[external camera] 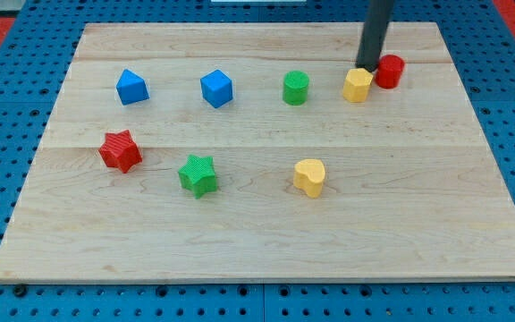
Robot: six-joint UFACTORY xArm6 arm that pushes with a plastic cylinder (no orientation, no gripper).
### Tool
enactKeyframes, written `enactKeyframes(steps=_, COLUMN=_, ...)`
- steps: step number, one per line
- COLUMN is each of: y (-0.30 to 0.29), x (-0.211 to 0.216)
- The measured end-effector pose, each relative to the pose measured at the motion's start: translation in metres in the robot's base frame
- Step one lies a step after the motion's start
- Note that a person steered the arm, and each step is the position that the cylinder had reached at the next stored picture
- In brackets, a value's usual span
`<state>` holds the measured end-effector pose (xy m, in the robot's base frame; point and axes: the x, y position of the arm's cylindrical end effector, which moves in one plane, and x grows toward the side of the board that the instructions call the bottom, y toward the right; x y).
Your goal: Push the red circle right to the yellow hexagon
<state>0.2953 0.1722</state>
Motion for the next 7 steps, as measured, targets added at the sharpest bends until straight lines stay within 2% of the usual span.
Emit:
enactKeyframes(steps=2, y=0.012, x=-0.002)
enactKeyframes(steps=4, y=0.016, x=-0.039)
enactKeyframes(steps=5, y=0.065, x=-0.029)
enactKeyframes(steps=7, y=0.066, x=0.020)
